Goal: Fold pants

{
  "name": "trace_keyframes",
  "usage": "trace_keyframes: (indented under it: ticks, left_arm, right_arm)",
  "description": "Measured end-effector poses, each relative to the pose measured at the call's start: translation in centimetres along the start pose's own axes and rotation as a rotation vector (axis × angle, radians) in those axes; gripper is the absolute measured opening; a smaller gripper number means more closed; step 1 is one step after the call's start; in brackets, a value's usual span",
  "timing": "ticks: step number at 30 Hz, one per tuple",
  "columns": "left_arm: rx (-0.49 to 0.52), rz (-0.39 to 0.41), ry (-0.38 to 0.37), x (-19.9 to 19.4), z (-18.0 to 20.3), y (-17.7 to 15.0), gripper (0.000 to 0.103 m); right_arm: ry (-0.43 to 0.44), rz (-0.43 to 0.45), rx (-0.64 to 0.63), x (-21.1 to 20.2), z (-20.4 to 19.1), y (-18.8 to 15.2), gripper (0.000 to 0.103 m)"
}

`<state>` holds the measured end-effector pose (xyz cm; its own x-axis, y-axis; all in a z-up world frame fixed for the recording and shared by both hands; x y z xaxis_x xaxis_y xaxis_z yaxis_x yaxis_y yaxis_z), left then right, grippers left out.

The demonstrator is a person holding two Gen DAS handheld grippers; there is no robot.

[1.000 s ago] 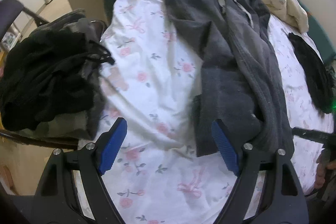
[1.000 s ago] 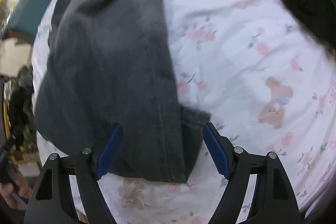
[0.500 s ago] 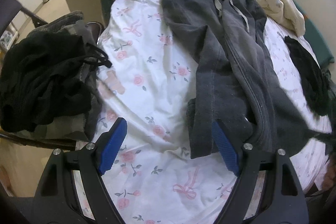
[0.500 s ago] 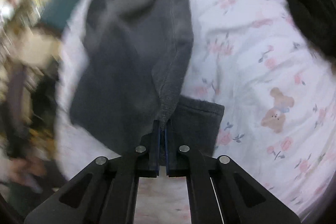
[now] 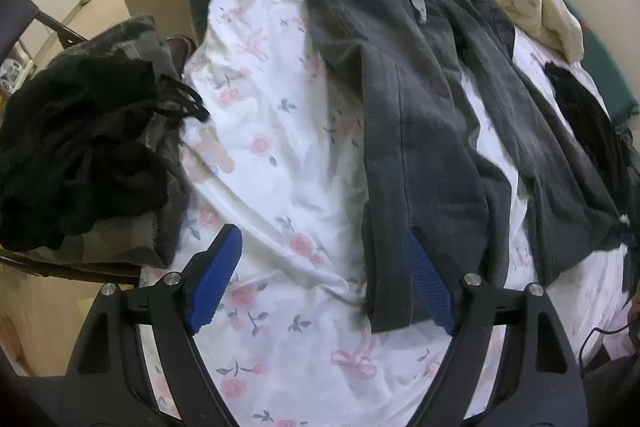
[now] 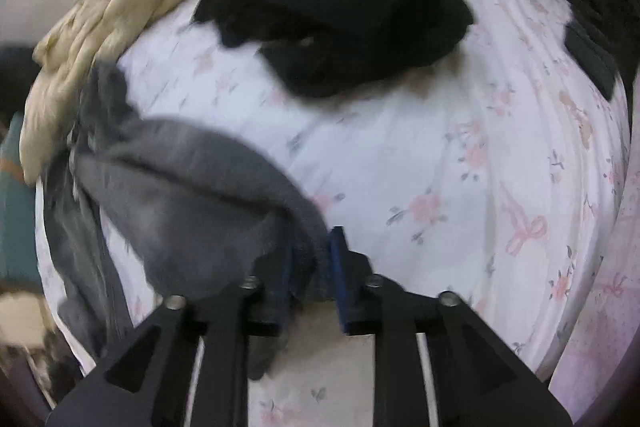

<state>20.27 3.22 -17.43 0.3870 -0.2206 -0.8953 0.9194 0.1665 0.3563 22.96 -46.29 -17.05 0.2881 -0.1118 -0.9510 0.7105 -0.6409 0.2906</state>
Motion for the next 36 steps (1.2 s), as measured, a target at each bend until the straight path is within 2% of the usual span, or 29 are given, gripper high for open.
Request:
trace_keyframes:
  ticks: [1, 2, 3, 5, 6, 11, 12, 13, 14, 15, 16, 17, 18, 20, 22, 23, 24, 26, 28, 29, 31, 33, 35, 36]
  left_arm:
    - [0.000, -0.014, -0.006, 0.3, 0.1, -0.3, 0.080]
    - [-0.001, -0.022, -0.009, 0.5, 0.1, -0.5, 0.080]
    - [0.000, -0.037, -0.016, 0.8, 0.3, -0.8, 0.080]
    - [0.009, -0.049, -0.026, 1.0, 0.7, -1.2, 0.080]
    - [0.020, -0.054, -0.027, 1.1, 1.0, -1.3, 0.080]
    - [0.080, -0.039, 0.002, 1.1, 1.6, -1.2, 0.080]
    - [0.084, -0.037, 0.005, 1.1, 1.6, -1.2, 0.080]
    - [0.084, -0.037, 0.004, 1.1, 1.5, -1.1, 0.080]
    - [0.082, -0.040, 0.002, 1.2, 1.5, -1.1, 0.080]
    - [0.082, -0.041, 0.001, 1.2, 1.4, -1.1, 0.080]
    - [0.084, -0.044, 0.002, 1.3, 1.5, -1.1, 0.080]
    - [0.085, -0.053, 0.006, 1.6, 1.4, -1.2, 0.080]
    - [0.086, -0.059, 0.008, 1.8, 1.3, -1.3, 0.080]
    - [0.083, -0.077, 0.012, 2.2, 1.2, -1.5, 0.080]
    - [0.073, -0.088, 0.005, 2.5, 1.2, -1.6, 0.080]
    - [0.071, -0.089, 0.003, 2.6, 1.2, -1.5, 0.080]
    - [0.068, -0.089, -0.001, 2.6, 1.4, -1.5, 0.080]
    - [0.064, -0.082, -0.007, 2.5, 1.5, -1.2, 0.080]
    - [0.057, -0.065, -0.012, 2.1, 1.7, -0.9, 0.080]
    - [0.054, -0.054, -0.013, 1.9, 1.7, -0.8, 0.080]
    - [0.051, -0.044, -0.012, 1.8, 1.6, -0.7, 0.080]
    - [0.053, -0.044, 0.000, 2.0, 1.3, -0.8, 0.080]
    - [0.056, -0.057, 0.008, 2.3, 1.1, -1.1, 0.080]
    - [0.060, -0.070, 0.011, 2.7, 1.1, -1.3, 0.080]
  right_arm:
    - [-0.009, 0.017, -0.032, -0.5, -0.7, 0.0, 0.038]
    - [-0.013, 0.048, -0.074, -1.3, -1.6, -0.5, 0.051]
    - [0.008, 0.077, -0.127, -2.1, -3.3, -0.7, 0.071]
    - [0.069, 0.110, -0.228, -3.7, -5.9, -1.9, 0.082]
    - [0.099, 0.120, -0.298, -4.1, -7.9, -2.8, 0.082]
    - [0.109, 0.234, -0.591, -5.8, -15.7, -6.8, 0.082]
    - [0.144, 0.253, -0.647, -6.0, -17.5, -7.9, 0.082]
    - [0.199, 0.227, -0.669, -5.8, -18.8, -8.6, 0.082]
    - [0.304, 0.116, -0.683, -4.8, -20.4, -10.4, 0.082]
    - [0.367, -0.004, -0.675, -3.3, -21.3, -11.9, 0.082]
    - [0.395, -0.085, -0.662, -2.2, -21.7, -13.0, 0.082]
    - [0.411, -0.214, -0.642, 0.0, -22.0, -14.9, 0.079]
    - [0.402, -0.265, -0.631, 1.1, -22.1, -15.9, 0.071]
    - [0.352, -0.332, -0.641, 3.4, -22.0, -17.7, 0.064]
    - [0.353, -0.361, -0.681, 3.9, -22.3, -19.1, 0.043]
    - [0.367, -0.364, -0.717, 3.7, -22.7, -19.7, 0.014]
    - [0.372, -0.345, -0.745, 3.3, -23.0, -19.7, 0.011]
    - [0.446, -0.232, -0.762, 0.8, -24.0, -18.6, 0.010]
    - [0.624, -0.098, -0.687, -3.6, -25.0, -15.9, 0.010]
    - [0.669, -0.040, -0.653, -5.0, -25.1, -14.6, 0.010]
    - [0.685, 0.048, -0.526, -5.7, -24.5, -11.3, 0.011]
    - [0.661, -0.008, -0.412, -3.3, -23.8, -9.9, 0.015]
    - [0.583, -0.105, -0.351, 0.2, -23.2, -9.5, 0.015]
    - [0.548, -0.122, -0.352, 1.2, -22.9, -9.4, 0.015]
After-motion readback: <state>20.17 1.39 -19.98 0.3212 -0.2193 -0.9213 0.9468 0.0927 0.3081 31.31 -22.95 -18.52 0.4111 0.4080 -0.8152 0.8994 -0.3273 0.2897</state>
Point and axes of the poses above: each gripper's, at about its wrist camera, not at the fingertips, and x roughly the way its jaws point, z to its right, y to its top, the point moved 8 cm from there along x, roughly the way its jaws point, and after that the axes turned 8 degrees about -y, right-handed, at the moved point
